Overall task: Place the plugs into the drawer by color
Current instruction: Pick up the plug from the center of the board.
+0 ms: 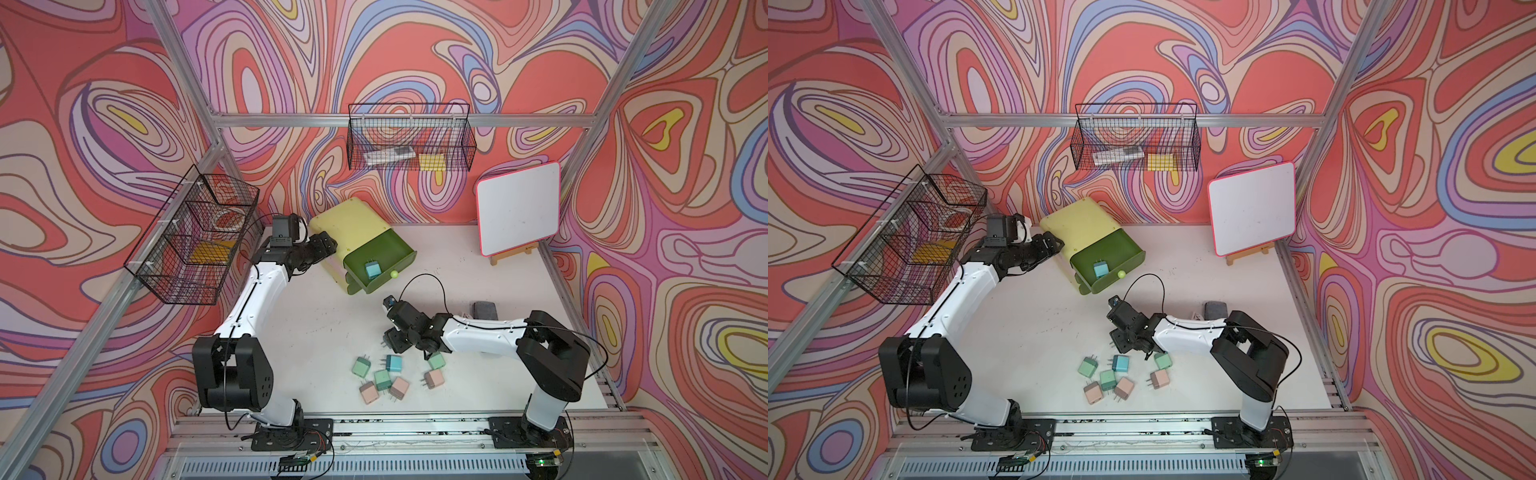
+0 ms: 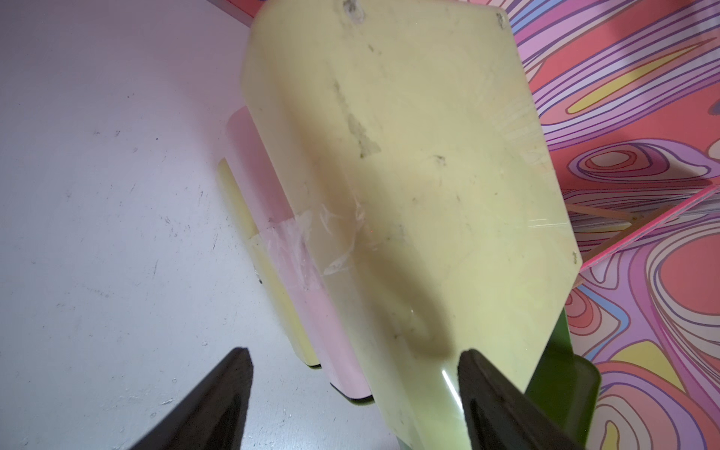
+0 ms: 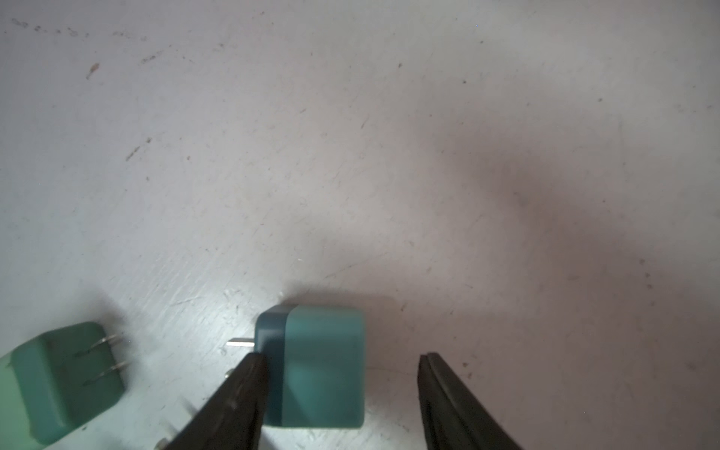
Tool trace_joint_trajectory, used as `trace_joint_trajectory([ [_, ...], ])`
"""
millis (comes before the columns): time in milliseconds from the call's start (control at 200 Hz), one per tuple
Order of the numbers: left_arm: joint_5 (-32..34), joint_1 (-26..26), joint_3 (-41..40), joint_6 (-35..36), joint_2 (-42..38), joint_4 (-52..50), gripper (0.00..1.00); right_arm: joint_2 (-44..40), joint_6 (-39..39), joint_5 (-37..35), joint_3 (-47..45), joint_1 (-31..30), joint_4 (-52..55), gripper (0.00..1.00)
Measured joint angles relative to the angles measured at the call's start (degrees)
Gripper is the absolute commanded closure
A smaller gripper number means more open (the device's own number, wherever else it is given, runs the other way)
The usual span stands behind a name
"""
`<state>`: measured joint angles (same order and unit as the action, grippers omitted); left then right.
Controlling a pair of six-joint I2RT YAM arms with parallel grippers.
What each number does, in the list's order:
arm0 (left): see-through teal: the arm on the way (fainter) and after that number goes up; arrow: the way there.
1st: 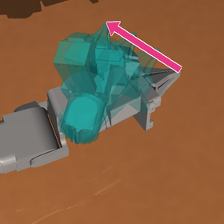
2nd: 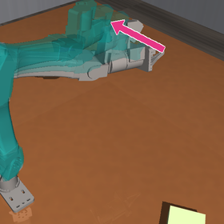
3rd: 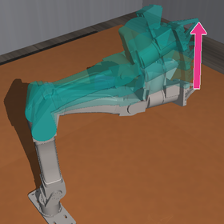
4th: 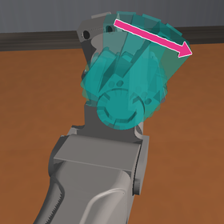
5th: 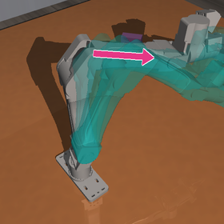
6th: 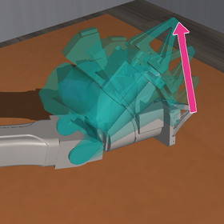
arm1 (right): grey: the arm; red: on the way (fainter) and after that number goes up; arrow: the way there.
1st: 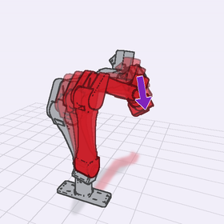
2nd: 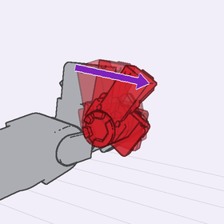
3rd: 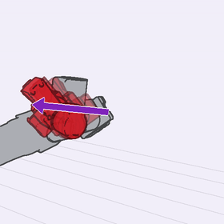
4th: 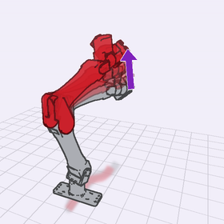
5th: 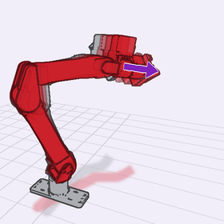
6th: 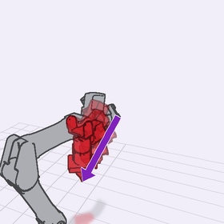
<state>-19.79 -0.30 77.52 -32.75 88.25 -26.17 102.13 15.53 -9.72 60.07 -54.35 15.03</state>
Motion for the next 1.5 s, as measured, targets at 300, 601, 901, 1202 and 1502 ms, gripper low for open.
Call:
trace_joint_trajectory([
  [300, -0.02, 0.00, 0.00, -0.02, 0.00, 0.00, 0.18, -3.82, -2.21, 5.16, -2.05, 0.92, -0.98, 0.34],
  [601, -0.28, 0.00, 0.00, -0.02, 0.00, 0.00, 0.18, -3.98, -0.33, 10.47, -5.79, 0.92, -2.56, 0.33],
  [901, -0.46, 0.00, 0.00, -0.02, -0.02, 0.00, 0.18, -3.80, 2.38, 13.88, -6.88, -1.16, -5.40, 0.34],
  [1202, -0.68, 0.00, 0.00, -0.04, -0.09, 0.02, 0.18, -2.99, 0.52, 13.42, -3.76, -4.24, -5.31, 0.39],
  [1502, -1.01, 0.00, 0.00, -0.04, -0.11, 0.02, 0.17, -0.09, -6.54, 5.01, 3.89, -4.17, 1.05, 0.33],
])
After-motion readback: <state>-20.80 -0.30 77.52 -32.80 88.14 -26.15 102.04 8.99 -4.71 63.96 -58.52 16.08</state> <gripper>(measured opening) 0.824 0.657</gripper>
